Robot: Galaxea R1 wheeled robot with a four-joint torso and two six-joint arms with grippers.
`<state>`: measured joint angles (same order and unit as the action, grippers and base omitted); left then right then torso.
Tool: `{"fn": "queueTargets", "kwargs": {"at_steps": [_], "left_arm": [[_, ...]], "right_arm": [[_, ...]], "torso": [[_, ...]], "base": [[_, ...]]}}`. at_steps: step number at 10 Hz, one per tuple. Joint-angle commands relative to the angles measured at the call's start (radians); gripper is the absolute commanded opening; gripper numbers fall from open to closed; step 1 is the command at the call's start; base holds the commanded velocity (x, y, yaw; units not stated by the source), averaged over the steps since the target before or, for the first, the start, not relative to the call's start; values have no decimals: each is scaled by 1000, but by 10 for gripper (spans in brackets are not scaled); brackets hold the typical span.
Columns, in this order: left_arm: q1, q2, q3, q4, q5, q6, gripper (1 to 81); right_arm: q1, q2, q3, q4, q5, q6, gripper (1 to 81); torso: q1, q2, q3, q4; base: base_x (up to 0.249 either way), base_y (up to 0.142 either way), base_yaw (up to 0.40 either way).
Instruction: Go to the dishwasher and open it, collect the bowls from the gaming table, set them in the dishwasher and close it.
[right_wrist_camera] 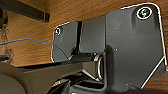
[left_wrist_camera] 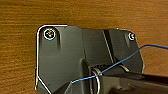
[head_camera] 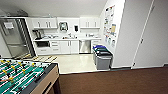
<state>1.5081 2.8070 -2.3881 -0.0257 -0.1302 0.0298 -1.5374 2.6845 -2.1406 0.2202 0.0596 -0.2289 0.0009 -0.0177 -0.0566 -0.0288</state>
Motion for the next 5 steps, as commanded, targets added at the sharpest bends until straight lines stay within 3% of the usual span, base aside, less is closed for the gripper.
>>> {"fn": "queueTargets", "kwargs": {"at_steps": [1, 5], "left_arm": [[-47, -12, 7, 6, 50, 5, 811], [-42, -12, 7, 6, 49, 5, 811]], "right_arm": [[42, -21, 15, -7, -58, -3, 811], [41, -27, 1, 5, -40, 11, 811]], "torso": [[0, 0, 0, 0], [0, 0, 0, 0]], "base": [[215, 0, 0], [231, 0, 0]]}}
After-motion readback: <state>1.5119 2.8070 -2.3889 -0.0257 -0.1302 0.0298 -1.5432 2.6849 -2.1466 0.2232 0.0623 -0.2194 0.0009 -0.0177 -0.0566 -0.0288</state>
